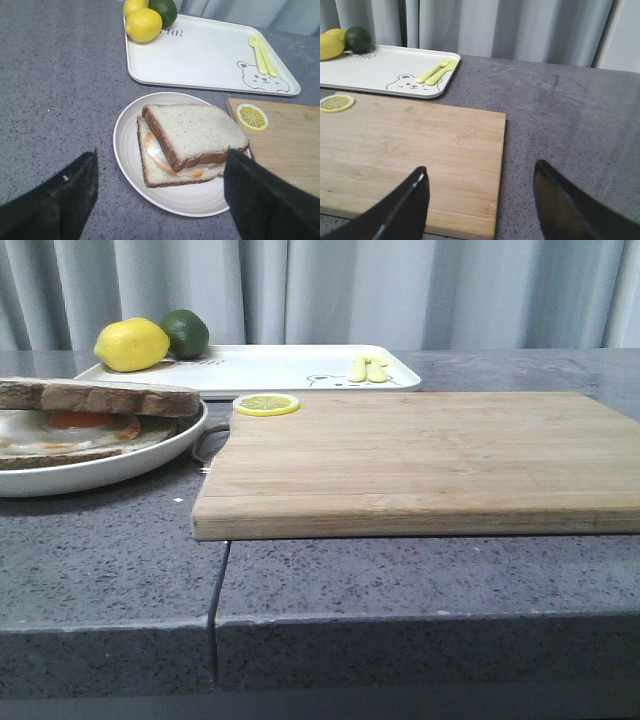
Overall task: Place bread and move sandwich to tray
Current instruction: 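Withdraw the right gripper away from the plate, then move the left gripper to the plate rim and grasp it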
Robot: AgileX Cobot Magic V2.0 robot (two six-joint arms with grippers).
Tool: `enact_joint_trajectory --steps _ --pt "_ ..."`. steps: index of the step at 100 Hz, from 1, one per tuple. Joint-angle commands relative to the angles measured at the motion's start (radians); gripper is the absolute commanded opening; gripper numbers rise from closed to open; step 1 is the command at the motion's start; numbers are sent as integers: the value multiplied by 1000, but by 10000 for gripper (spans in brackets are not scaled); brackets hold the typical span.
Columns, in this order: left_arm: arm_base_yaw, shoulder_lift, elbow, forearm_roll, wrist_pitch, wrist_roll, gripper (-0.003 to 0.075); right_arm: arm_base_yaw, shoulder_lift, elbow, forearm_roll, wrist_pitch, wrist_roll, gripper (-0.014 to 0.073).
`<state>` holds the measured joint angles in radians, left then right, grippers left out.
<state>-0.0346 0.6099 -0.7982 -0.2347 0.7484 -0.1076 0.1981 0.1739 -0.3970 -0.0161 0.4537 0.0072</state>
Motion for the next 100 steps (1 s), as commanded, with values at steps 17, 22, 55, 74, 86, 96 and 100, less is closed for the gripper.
enact_joint_trajectory --steps 17,22,55,74,86,96,100 --pt "43 127 -6 -8 -127 -25 494 -8 9 -24 -13 -87 1 459" --pt "56 159 -6 -6 -132 -25 494 -8 9 -24 -13 -87 1 459" --pt "80 379 -6 -2 -152 -14 494 -8 9 -24 -13 -87 1 459" --pt "80 465 -6 -12 -187 -14 494 -8 9 -24 -13 -87 1 459" --pt "80 496 -6 -37 -204 -14 494 -8 9 -24 -13 -87 1 459" --pt "80 517 -6 -43 -211 -14 494 -8 9 -24 -13 -87 1 459" --pt "80 526 -6 -43 -211 -14 494 -8 9 -24 -13 -87 1 459"
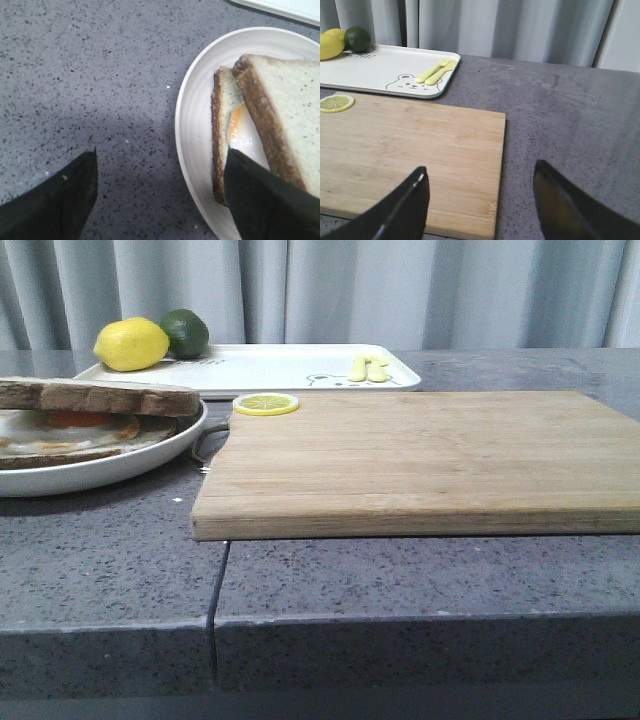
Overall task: Place bread and move sandwich to tray
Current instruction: 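Move the left gripper to the plate rim and grasp it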
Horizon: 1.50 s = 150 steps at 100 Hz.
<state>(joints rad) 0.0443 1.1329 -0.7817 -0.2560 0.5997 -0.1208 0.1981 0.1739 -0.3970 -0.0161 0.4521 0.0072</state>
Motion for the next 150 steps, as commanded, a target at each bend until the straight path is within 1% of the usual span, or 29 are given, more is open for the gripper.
enact_joint_trajectory --steps 1,51,77,150 --pt "1 2 -22 -22 -64 -1 494 -8 9 -24 -13 -85 1 459" --pt "1 97 -22 -57 -117 -1 494 -8 9 -24 -13 -85 1 459" --pt "1 156 -31 -64 -117 -1 494 -8 9 -24 -13 -85 1 459" --pt "-1 220 -31 -82 -142 -1 494 -8 9 -24 -13 -85 1 459"
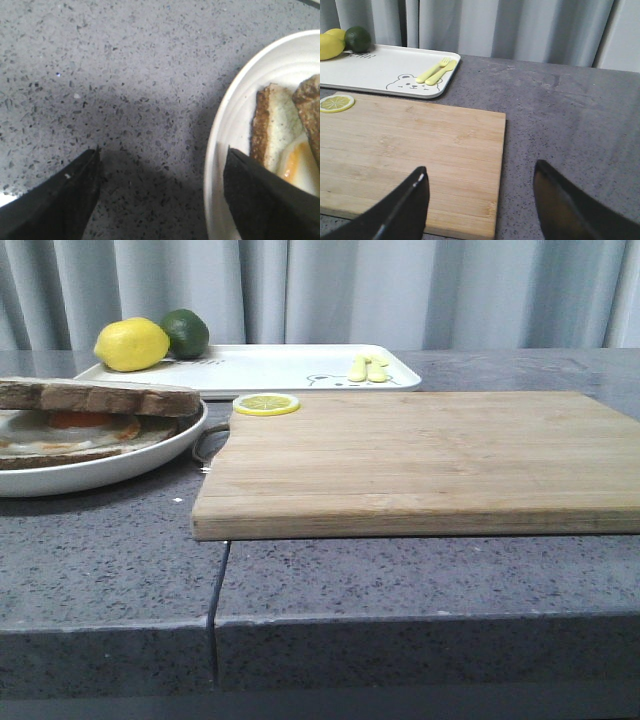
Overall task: Place bread and move sandwich to tray
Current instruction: 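Move the left gripper to the plate rim and grasp it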
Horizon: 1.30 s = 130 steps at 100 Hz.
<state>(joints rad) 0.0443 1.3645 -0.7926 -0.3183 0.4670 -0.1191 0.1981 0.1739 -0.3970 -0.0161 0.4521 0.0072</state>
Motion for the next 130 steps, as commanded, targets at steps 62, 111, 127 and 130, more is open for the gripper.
enact_joint_trajectory --steps 62,111,127,130 --pt "-1 -11 -20 -163 -13 -3 211 -8 9 -24 -13 -85 1 459" --pt "-1 -11 -20 -271 -28 -3 -8 -8 9 -24 -13 -85 1 459" --pt "-1 -11 -20 -271 -28 -3 -19 -8 9 -24 -13 -85 1 459" --pt "-1 -11 -20 -271 -28 -3 -19 -8 9 -24 -13 -85 1 459"
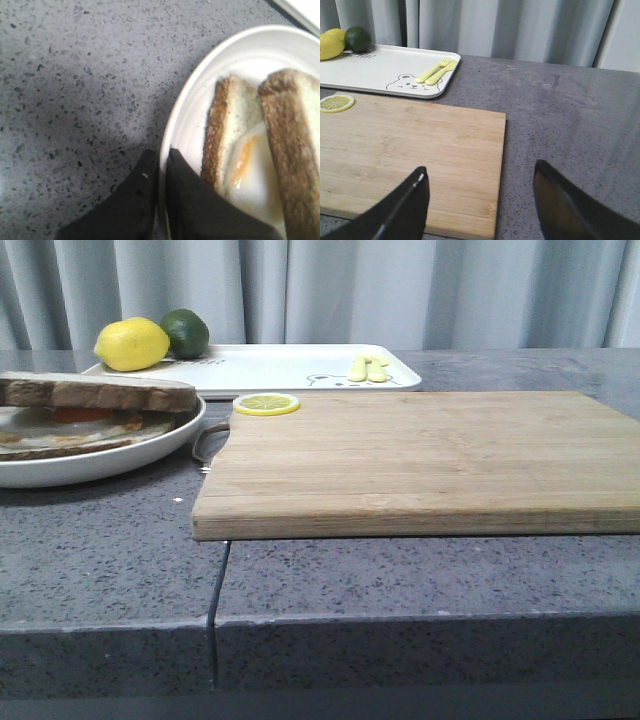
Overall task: Place bread and move sandwich to tray
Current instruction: 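Move the left gripper to the plate rim and grasp it, then lift the sandwich plate and carry it over the white tray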
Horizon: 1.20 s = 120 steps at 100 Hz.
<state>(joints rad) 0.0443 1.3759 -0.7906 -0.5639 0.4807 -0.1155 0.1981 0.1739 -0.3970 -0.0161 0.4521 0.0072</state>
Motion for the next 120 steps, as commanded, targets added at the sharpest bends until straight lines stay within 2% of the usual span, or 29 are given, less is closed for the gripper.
enact_joint_trajectory --steps 1,48,76,106,120 --pt "-1 -22 -22 -26 -42 -6 -19 -8 9 -24 -13 -85 1 459" --pt "-1 -33 -22 -143 -52 -6 -18 -8 9 -24 -13 -85 1 459" --pt "-1 -110 -25 -167 -56 -6 -19 -8 9 -24 -13 -86 1 459" --pt "-1 -157 -127 -188 -1 -4 -19 -8 9 -24 -13 -86 1 459" --pt "-1 -121 -209 -213 39 52 -19 -8 9 -24 -13 -86 1 459"
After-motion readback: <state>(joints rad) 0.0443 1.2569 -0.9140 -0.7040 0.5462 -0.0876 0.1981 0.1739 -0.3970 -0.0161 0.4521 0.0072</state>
